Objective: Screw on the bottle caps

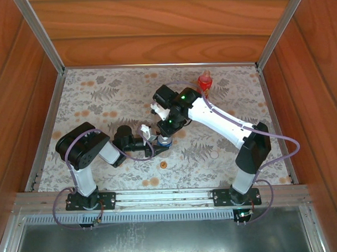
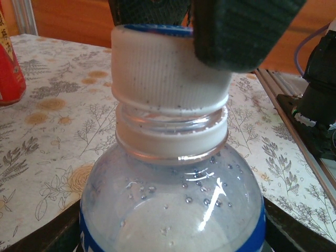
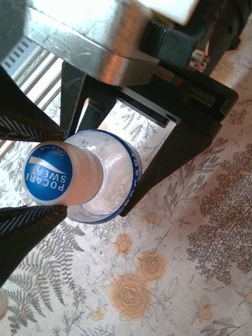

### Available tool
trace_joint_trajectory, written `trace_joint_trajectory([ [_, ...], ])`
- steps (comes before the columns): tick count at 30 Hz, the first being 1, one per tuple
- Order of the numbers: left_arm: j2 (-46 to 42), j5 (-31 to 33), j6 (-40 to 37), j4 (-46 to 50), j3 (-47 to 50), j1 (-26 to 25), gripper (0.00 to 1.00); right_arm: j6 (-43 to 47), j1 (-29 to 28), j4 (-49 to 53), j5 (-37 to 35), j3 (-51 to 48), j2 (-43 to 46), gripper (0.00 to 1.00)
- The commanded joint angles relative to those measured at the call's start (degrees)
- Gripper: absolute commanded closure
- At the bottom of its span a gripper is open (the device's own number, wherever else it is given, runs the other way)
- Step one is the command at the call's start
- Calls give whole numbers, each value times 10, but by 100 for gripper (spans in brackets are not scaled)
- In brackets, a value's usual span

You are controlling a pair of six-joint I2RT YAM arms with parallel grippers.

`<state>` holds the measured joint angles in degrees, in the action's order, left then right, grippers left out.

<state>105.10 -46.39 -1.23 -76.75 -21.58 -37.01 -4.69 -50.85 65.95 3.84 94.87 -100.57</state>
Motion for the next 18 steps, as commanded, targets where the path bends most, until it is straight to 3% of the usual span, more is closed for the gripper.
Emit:
trace_joint_trajectory([
  [1, 28, 19, -6, 88, 17, 5, 43, 105, 5, 19, 24, -13, -4, 73],
  [10, 27, 3, -10, 88, 18, 5, 43, 352, 9, 100, 93, 25, -33, 75],
  [18, 29, -7, -13, 88, 18, 5, 43, 464, 9, 146, 104, 59, -61, 75],
])
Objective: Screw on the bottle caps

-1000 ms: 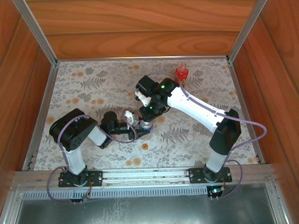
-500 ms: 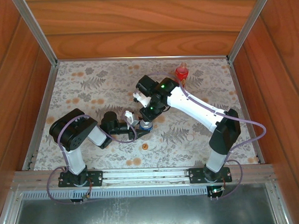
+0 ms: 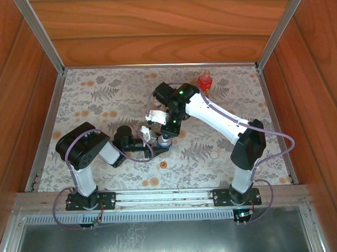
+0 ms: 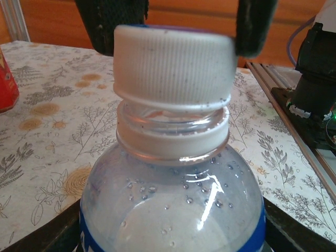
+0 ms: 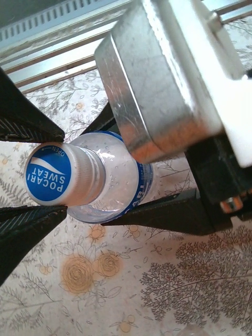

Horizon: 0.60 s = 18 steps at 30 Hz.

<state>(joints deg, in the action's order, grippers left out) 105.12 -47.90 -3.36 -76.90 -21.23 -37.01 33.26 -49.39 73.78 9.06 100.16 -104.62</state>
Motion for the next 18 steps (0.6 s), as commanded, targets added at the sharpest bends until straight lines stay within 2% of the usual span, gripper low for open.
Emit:
trace_joint_trajectory([
  [1, 30, 7, 8, 90, 15, 5, 43, 95, -5, 72, 50, 11, -26, 75],
  [6, 30, 7, 8, 90, 15, 5, 43, 115, -8, 82, 31, 32, -46, 70],
  [9, 27, 13, 7, 90, 18, 5, 43, 92, -10, 58, 10, 20, -31, 53],
  [10, 26, 15, 6, 90, 18, 5, 43, 80, -10, 47, 5, 16, -23, 44],
  [12, 27, 17, 7, 90, 19, 5, 43, 38, -10, 12, -3, 3, 2, 31],
  [14, 26, 20, 6, 90, 21, 5, 43, -19, -10, -30, 8, -19, 39, 23],
  [18, 25, 25, 5, 90, 23, 5, 43, -154, -10, -129, -3, -101, 135, 22],
])
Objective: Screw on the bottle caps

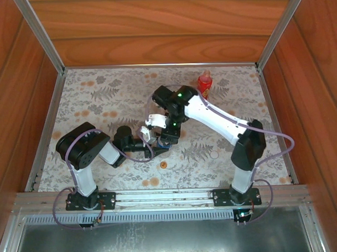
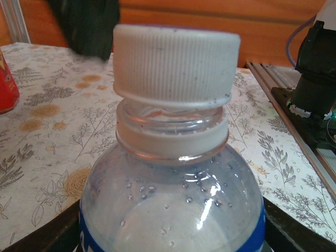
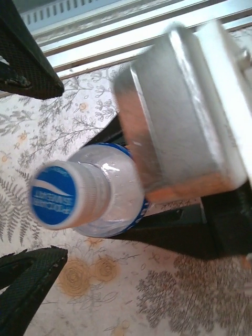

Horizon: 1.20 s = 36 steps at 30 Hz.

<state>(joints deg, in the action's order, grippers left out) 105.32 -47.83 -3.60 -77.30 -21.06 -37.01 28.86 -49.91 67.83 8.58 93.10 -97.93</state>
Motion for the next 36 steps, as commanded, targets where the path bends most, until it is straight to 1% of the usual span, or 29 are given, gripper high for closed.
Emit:
trace_joint_trajectory([
  [1, 23, 24, 8, 94, 21, 5, 43, -153, -5, -94, -3, -52, 87, 23],
  [4, 20, 28, 10, 94, 21, 5, 43, -328, -5, -150, -61, -86, 117, 32],
  [6, 19, 33, 10, 93, 21, 5, 43, -458, -5, -149, -103, -84, 117, 37],
  [7, 19, 36, 10, 94, 21, 5, 43, -503, -6, -147, -99, -85, 116, 38],
  [8, 21, 40, 9, 94, 21, 5, 43, -532, -11, -151, -93, -90, 114, 38],
  [9, 22, 43, 9, 94, 20, 5, 43, -561, -18, -152, -107, -96, 113, 37],
  [11, 27, 47, 10, 94, 16, 5, 43, -592, -24, -151, -123, -103, 105, 38],
  [14, 28, 55, 11, 93, 13, 5, 43, -615, -29, -152, -128, -103, 94, 38],
  [17, 25, 62, 6, 94, 16, 5, 43, -616, -31, -144, -126, -93, 82, 45],
  [18, 25, 63, 4, 94, 17, 5, 43, -614, -31, -137, -125, -89, 78, 46],
  [25, 28, 62, 3, 94, 16, 5, 43, -614, -32, -128, -87, -78, 48, 50],
  [32, 26, 60, -2, 94, 21, 5, 43, -602, -32, -117, -87, -67, 34, 61],
  [36, 24, 59, -2, 94, 23, 5, 43, -579, -32, -108, -81, -62, 32, 64],
])
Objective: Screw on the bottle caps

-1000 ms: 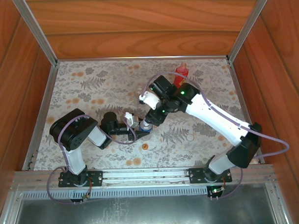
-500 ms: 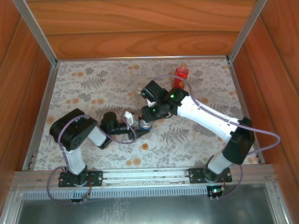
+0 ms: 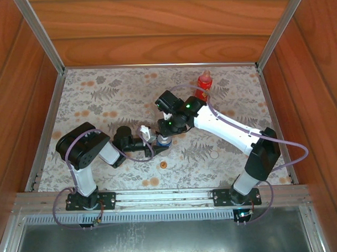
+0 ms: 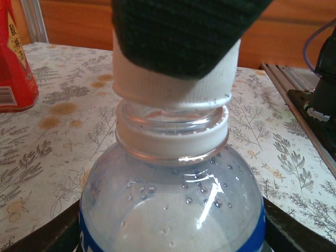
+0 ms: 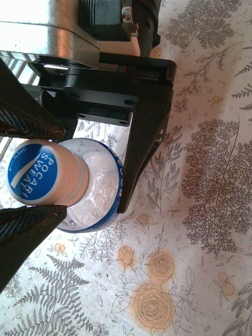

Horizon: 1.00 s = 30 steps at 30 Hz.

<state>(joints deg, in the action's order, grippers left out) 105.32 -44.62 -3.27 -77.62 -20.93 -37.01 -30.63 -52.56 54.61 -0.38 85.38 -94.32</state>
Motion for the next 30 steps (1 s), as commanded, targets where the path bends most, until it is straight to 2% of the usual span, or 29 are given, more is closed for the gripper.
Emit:
trace_joint_trajectory([
  [1, 23, 27, -6, 97, 23, 5, 43, 21, -5, 26, 12, 17, -4, 65],
  [5, 23, 25, -4, 97, 23, 5, 43, 80, -5, 33, 44, 22, -22, 67],
  [11, 24, 23, -3, 97, 23, 5, 43, 204, -5, 55, 72, 34, -28, 80],
  [18, 22, 23, -3, 97, 26, 5, 43, 298, -5, 97, 71, 60, -46, 77],
  [30, 23, 23, 25, 97, 19, 5, 43, 370, -5, 5, 111, -54, 15, 74],
])
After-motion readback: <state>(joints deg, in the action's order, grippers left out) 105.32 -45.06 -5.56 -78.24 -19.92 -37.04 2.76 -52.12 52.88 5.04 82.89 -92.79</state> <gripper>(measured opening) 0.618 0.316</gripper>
